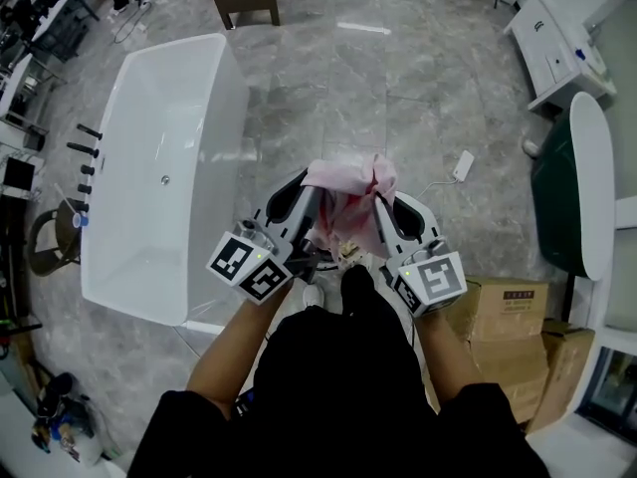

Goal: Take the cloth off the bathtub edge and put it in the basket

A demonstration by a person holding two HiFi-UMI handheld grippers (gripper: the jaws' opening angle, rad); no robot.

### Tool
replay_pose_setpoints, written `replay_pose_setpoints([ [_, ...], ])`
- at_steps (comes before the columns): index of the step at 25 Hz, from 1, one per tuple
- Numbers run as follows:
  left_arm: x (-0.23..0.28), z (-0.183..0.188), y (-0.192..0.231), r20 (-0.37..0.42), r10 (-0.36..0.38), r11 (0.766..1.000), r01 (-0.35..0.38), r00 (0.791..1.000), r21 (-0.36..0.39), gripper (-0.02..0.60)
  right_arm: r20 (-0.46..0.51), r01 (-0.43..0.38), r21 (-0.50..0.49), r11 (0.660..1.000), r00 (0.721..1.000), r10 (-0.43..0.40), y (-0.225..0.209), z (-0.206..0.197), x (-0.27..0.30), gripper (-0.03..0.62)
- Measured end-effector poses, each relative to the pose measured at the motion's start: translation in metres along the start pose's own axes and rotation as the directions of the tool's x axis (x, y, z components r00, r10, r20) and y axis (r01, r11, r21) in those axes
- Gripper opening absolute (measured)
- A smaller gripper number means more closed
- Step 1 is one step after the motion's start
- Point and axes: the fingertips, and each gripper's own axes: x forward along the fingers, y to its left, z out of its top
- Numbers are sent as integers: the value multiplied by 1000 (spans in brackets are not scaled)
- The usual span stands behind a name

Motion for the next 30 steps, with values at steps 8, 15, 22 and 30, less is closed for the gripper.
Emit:
replay_pose_setpoints([
  [8, -3, -46, 29, -13, 27, 997, -28, 1000, -78, 34, -82, -13, 30, 999, 997, 15, -12, -45, 14, 49],
  [15, 2, -98, 55, -86, 59, 993, -68, 995, -101, 34, -166, -37, 79, 996, 985, 50, -34, -93, 24, 49],
  [22, 1, -152, 77, -141, 139, 980, -157, 980, -125, 34, -241, -93, 129, 987, 963, 122, -55, -144, 40, 49],
  [30, -3, -216, 105, -232, 230, 966, -251, 945, -63, 32, -318, -182, 141, 973, 923, 218, -56, -205, 55, 49],
])
